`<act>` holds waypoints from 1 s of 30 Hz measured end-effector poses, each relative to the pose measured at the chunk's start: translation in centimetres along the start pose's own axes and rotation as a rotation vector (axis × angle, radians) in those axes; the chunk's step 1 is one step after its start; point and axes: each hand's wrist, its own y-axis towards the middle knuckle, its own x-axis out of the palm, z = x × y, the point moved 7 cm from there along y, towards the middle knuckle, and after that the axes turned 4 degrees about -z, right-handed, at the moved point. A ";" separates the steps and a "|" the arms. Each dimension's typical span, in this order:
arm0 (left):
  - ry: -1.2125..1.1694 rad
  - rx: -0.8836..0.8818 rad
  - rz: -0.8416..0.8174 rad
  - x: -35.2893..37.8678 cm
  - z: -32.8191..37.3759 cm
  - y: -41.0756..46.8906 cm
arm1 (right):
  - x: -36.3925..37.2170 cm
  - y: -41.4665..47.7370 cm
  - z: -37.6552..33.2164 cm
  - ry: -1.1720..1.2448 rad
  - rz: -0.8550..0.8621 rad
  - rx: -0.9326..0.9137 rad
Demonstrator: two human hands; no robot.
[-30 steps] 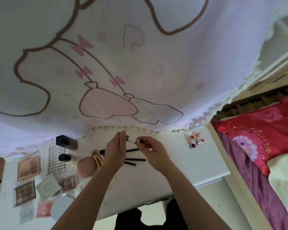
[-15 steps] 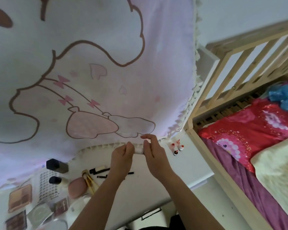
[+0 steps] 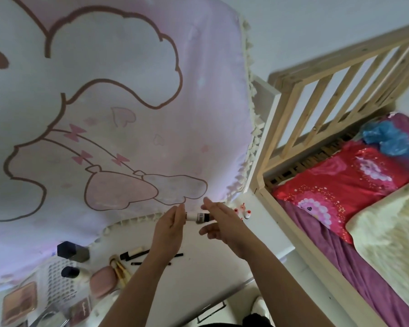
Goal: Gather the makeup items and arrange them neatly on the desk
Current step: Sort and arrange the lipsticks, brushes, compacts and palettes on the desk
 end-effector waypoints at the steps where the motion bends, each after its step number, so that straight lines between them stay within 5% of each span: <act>1: 0.005 0.008 -0.006 0.1 0.1 0.0 | -0.1 -0.1 0.0 -0.017 0.008 0.016; 9: -0.287 -0.084 -0.053 0.6 -0.3 -0.5 | -1.6 0.0 -0.1 0.052 0.073 -0.065; 12: -0.301 -0.081 -0.062 0.9 -0.1 -0.6 | -1.5 0.0 0.5 0.058 0.080 0.024; 30: -0.424 -0.149 -0.051 1.4 -0.9 -0.1 | -5.2 0.1 0.2 0.106 0.162 -0.132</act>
